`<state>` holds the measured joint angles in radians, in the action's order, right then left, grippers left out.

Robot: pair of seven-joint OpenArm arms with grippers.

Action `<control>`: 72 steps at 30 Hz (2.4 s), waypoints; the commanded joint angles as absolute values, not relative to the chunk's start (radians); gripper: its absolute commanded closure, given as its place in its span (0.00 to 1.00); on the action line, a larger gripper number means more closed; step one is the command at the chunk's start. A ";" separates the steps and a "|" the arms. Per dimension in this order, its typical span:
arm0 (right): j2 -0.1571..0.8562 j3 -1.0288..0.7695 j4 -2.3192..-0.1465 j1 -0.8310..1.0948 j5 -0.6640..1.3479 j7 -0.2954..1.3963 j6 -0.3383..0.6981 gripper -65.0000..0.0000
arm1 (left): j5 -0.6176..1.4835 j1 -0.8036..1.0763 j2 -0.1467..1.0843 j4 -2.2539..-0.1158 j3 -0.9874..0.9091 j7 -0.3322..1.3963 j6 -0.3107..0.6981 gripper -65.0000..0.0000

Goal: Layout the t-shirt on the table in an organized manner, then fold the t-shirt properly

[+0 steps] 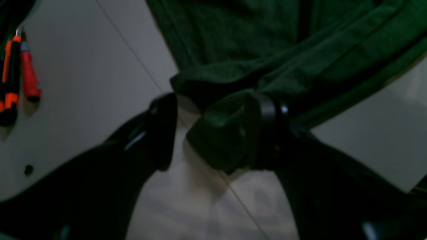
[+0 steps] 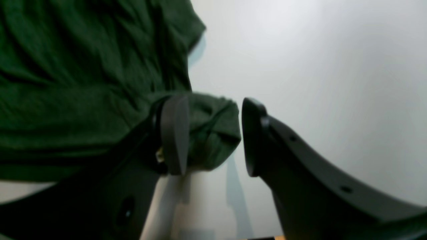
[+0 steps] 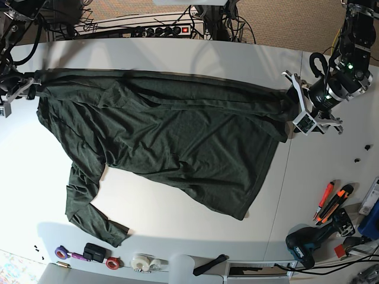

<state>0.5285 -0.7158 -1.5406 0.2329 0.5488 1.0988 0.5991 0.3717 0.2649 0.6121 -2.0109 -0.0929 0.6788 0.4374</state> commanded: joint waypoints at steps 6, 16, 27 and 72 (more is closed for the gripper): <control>0.579 -0.930 -1.557 0.178 0.730 1.065 0.599 0.60 | 0.429 0.138 0.630 -2.026 -0.199 0.655 0.336 0.52; 0.575 -0.985 -1.557 0.171 0.871 1.183 0.698 0.99 | 0.570 0.105 0.626 -2.026 -0.295 0.657 0.367 0.92; 0.557 -0.630 -1.558 0.171 0.485 1.035 0.698 1.00 | 0.679 0.199 0.561 -1.951 -0.286 0.707 0.446 1.00; 0.393 -0.649 -1.571 0.349 0.324 0.480 0.698 1.00 | 0.381 0.198 0.410 -1.675 -0.126 0.496 0.522 1.00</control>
